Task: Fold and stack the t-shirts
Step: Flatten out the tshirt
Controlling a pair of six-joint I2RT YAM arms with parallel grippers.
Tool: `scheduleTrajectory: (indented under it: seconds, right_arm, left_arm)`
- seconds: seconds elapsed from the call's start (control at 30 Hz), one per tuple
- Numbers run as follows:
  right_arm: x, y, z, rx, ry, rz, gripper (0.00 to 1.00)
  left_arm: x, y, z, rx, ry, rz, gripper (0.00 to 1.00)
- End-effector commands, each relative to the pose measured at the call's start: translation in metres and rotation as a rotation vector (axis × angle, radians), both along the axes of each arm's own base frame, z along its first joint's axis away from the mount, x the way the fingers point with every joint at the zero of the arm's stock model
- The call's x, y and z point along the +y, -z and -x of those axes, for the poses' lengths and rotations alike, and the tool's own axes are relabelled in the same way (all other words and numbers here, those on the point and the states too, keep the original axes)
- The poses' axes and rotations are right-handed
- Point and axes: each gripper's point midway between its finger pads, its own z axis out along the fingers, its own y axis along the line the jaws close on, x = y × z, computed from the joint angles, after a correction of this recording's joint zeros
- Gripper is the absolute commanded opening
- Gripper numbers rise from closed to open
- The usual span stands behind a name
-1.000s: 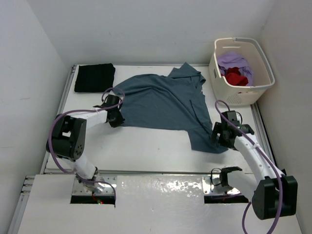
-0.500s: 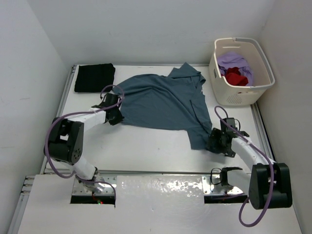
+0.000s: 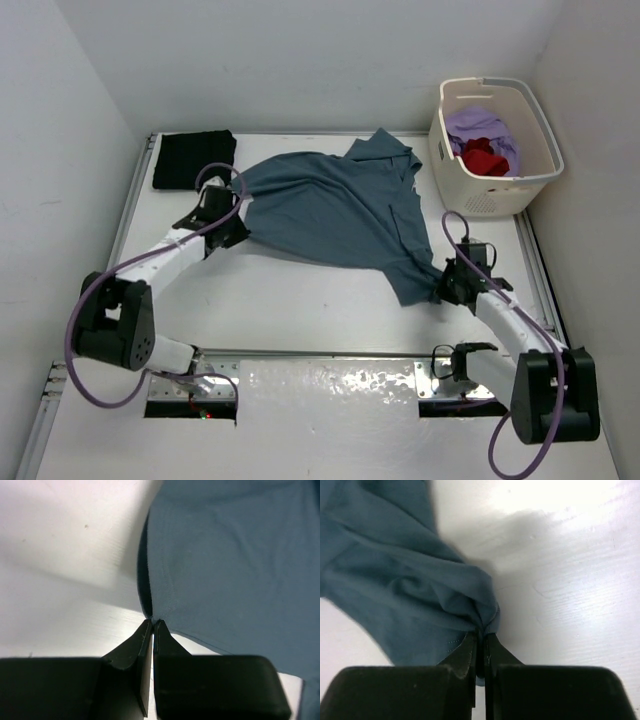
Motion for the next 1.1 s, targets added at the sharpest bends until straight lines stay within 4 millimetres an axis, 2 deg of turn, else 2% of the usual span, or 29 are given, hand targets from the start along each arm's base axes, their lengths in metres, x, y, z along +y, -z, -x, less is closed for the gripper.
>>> scheduleTrajectory:
  seconds: [0.0,0.03,0.1,0.13,0.2,0.23,0.27,0.3,0.33,0.37,0.4,0.43,0.47,0.5,0.53,0.57,0.6,0.67,0.7,0.73,0.77,0.8,0.87,0.9,0.97,1.0,1.07]
  right_arm:
    - [0.007,-0.058,-0.041,-0.188,-0.064,-0.011,0.0]
    - [0.007,-0.086,-0.058,-0.263,-0.078,0.0,0.0]
    - [0.003,-0.122,-0.075,-0.361,-0.071,0.026,0.0]
    - [-0.002,-0.162,-0.09,-0.464,-0.065,0.058,0.0]
    - [-0.007,-0.204,-0.102,-0.561,-0.047,0.089,0.0]
    - [-0.01,-0.247,-0.111,-0.661,-0.033,0.103,0.0]
    - [-0.018,-0.269,-0.113,-0.711,-0.001,0.14,0.0]
    - [-0.022,-0.307,-0.116,-0.797,0.012,0.16,0.0]
    - [-0.026,-0.332,-0.115,-0.86,0.029,0.182,0.0]
    - [-0.031,-0.353,-0.114,-0.909,0.053,0.203,0.0]
    - [-0.039,-0.394,-0.108,-0.989,0.075,0.252,0.0]
    - [-0.043,-0.414,-0.103,-1.029,0.093,0.273,0.0]
    - [-0.046,-0.433,-0.099,-1.072,0.106,0.288,0.0]
    - [-0.049,-0.47,-0.088,-1.145,0.113,0.324,0.0]
    - [-0.051,-0.486,-0.083,-1.174,0.117,0.34,0.0]
    - [-0.051,-0.502,-0.08,-1.202,0.113,0.353,0.0]
    - [-0.05,-0.534,-0.066,-1.259,0.093,0.381,0.0]
    - [-0.047,-0.563,-0.058,-1.309,0.069,0.404,0.0]
    - [-0.047,-0.595,-0.04,-1.376,0.062,0.439,0.0]
    - [-0.045,-0.605,-0.034,-1.389,0.045,0.449,0.0]
    - [-0.045,-0.632,-0.017,-1.443,0.037,0.484,0.0]
    - [-0.043,-0.64,-0.01,-1.454,0.023,0.49,0.0]
    - [-0.045,-0.657,0.004,-1.491,0.029,0.526,0.0]
    - [-0.047,-0.67,0.018,-1.527,0.044,0.535,0.0]
    - [-0.052,-0.683,0.034,-1.564,0.078,0.562,0.0]
    - [-0.054,-0.694,0.045,-1.601,0.095,0.58,0.0]
    - [-0.054,-0.707,0.057,-1.64,0.098,0.612,0.0]
  left_arm:
    - [-0.007,-0.066,-0.022,-0.177,0.033,0.047,0.0]
    - [-0.008,-0.093,-0.027,-0.246,0.035,0.058,0.0]
    - [-0.006,-0.125,-0.031,-0.325,0.032,0.055,0.0]
    - [-0.004,-0.161,-0.034,-0.408,0.026,0.057,0.0]
    - [0.004,-0.202,-0.035,-0.508,-0.002,0.042,0.0]
    - [0.008,-0.244,-0.032,-0.605,-0.017,0.046,0.0]
    - [0.013,-0.268,-0.03,-0.668,-0.039,0.043,0.0]
    - [0.017,-0.295,-0.022,-0.736,-0.049,0.047,0.0]
    - [0.021,-0.331,-0.016,-0.819,-0.055,0.048,0.0]
    - [0.024,-0.353,-0.009,-0.872,-0.061,0.05,0.0]
    - [0.028,-0.377,0.0,-0.927,-0.07,0.051,0.0]
    - [0.032,-0.411,0.013,-1.003,-0.071,0.047,0.0]
    - [0.033,-0.429,0.021,-1.046,-0.062,0.049,0.0]
    - [0.033,-0.444,0.03,-1.078,-0.054,0.05,0.0]
    - [0.036,-0.474,0.048,-1.153,-0.045,0.052,0.0]
    - [0.037,-0.489,0.059,-1.191,-0.042,0.06,0.0]
    - [0.042,-0.513,0.079,-1.252,-0.041,0.064,0.0]
    - [0.042,-0.535,0.101,-1.304,-0.014,0.069,0.0]
    - [0.044,-0.546,0.116,-1.339,-0.008,0.071,0.0]
    - [0.047,-0.567,0.138,-1.398,-0.003,0.075,0.0]
    - [0.05,-0.576,0.154,-1.426,0.0,0.079,0.0]
    - [0.054,-0.592,0.173,-1.474,-0.002,0.086,0.0]
    - [0.055,-0.603,0.194,-1.509,0.011,0.095,0.0]
    - [0.058,-0.615,0.213,-1.55,0.017,0.109,0.0]
    - [0.054,-0.62,0.227,-1.565,0.052,0.127,0.0]
    - [0.055,-0.627,0.24,-1.593,0.06,0.129,0.0]
    - [0.058,-0.629,0.248,-1.601,0.052,0.145,0.0]
